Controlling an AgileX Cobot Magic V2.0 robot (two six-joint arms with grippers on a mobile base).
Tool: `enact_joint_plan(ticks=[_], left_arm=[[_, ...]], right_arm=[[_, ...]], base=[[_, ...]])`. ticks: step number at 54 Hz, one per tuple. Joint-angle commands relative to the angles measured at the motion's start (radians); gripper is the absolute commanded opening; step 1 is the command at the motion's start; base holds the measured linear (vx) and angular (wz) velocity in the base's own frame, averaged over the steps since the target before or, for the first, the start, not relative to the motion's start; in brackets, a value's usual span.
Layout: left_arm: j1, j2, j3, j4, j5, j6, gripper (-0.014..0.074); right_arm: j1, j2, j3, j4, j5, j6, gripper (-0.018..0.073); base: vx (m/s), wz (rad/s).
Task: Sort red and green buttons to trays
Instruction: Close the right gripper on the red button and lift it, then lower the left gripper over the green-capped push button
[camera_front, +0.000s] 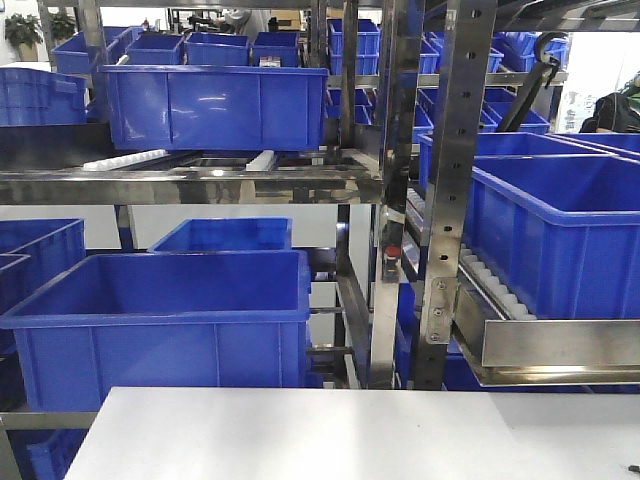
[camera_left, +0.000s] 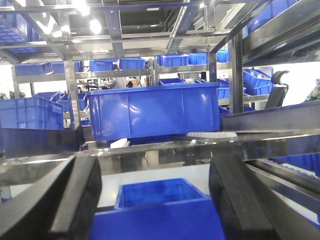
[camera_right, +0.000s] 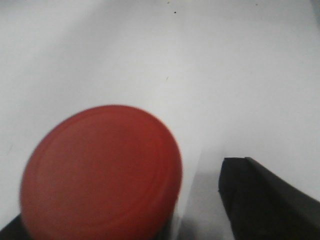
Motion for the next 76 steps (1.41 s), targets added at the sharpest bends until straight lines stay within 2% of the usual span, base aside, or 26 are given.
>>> enact_joint_plan(ticks=[1,8,19,29,35,41,46,52,63,67,71,76], left_arm=[[-0.003,-0.01,-0.037,-0.01,-0.061,-0.001,0.0578],[-0.003,-0.01,-0.037,-0.01,-0.037,-0.001,0.0578],[-0.003,-0.01,-0.037,-0.01,-0.006,-0.001,0.0578],[-0.003,-0.01,-0.037,-0.01,0.065,-0.001,0.0578],[-0.003,-0.01,-0.037,-0.01,0.147,-0.001,0.0578],[-0.003,-0.01,-0.037,-0.01,0.252,-0.001,0.0578],[-0.003,-0.01,-0.032,-0.01,0.331,-0.001,0.0578],[-0.003,-0.01,0.005,-0.009,0.355,-0.001,0.0578],[-0.029,-0.01,0.192,-0.015,0.331,-0.005,0.0578],[-0.054,-0.01,0.291,-0.051,0.277,-0.029,0.0578],[-0.085,-0.009,0.409,-0.102,0.173,-0.093,0.0578],[-0.122,0.02,0.519,-0.103,-0.053,-0.18,0.0578]], right_arm=[[-0.003,-0.029,-0.011,-0.013,-0.203,0.013,0.0349],[-0.003,-0.033,0.001,-0.017,-0.203,0.01,-0.002],[-0.003,-0.107,0.017,-0.036,-0.2,0.006,-0.0011],[-0.003,-0.313,0.017,-0.031,-0.095,0.027,-0.001],[-0.003,-0.486,0.017,-0.025,0.043,0.096,-0.001],[-0.003,-0.691,0.014,-0.048,0.24,0.156,-0.001],[-0.003,-0.885,0.014,-0.105,0.408,0.21,-0.001],[-0.003,-1.066,0.014,-0.193,0.579,0.284,-0.0009],[-0.003,-1.31,0.014,-0.332,0.756,0.409,-0.0009],[-0.003,-1.344,0.014,-0.35,0.784,0.418,-0.0009],[-0.003,-1.359,0.014,-0.351,0.802,0.418,-0.0009],[-0.003,-1.359,0.014,-0.35,0.802,0.418,-0.0009]], base=[[0.0,0.0],[0.0,0.0],[0.0,0.0],[0.0,0.0],[0.0,0.0],[0.0,0.0],[0.0,0.0],[0.0,0.0],[0.0,0.0],[0.0,0.0],[0.0,0.0],[0.0,0.0]])
